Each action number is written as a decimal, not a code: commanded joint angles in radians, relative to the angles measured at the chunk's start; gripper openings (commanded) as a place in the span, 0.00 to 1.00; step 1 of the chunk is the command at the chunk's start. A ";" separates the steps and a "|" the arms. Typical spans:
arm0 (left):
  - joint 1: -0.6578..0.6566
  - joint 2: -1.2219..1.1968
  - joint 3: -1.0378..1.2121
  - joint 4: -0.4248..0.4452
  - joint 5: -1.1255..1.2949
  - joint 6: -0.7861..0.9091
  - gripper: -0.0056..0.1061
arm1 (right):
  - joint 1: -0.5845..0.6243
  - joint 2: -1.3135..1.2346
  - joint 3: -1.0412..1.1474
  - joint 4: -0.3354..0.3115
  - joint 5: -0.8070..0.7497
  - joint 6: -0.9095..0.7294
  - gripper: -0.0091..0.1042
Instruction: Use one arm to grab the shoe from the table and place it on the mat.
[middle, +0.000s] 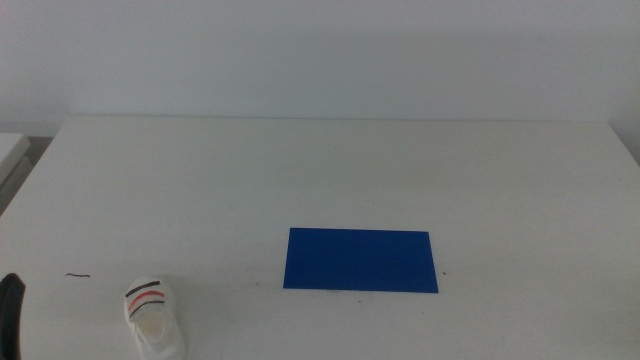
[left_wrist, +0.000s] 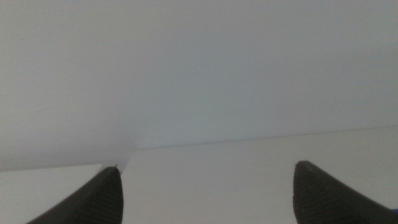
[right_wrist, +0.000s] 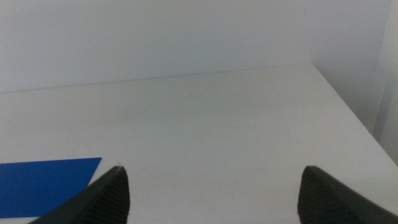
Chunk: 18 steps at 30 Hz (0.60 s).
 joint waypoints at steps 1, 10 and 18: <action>0.009 0.045 -0.024 -0.032 -0.004 -0.010 0.89 | 0.000 -0.005 0.002 -0.005 -0.006 -0.006 0.78; 0.033 0.764 -0.571 -0.176 0.417 -0.010 0.89 | 0.000 -0.005 0.002 -0.005 -0.006 -0.006 0.78; -0.068 1.169 -0.935 -0.250 0.823 -0.209 0.89 | 0.000 -0.005 0.002 -0.005 -0.006 -0.006 0.78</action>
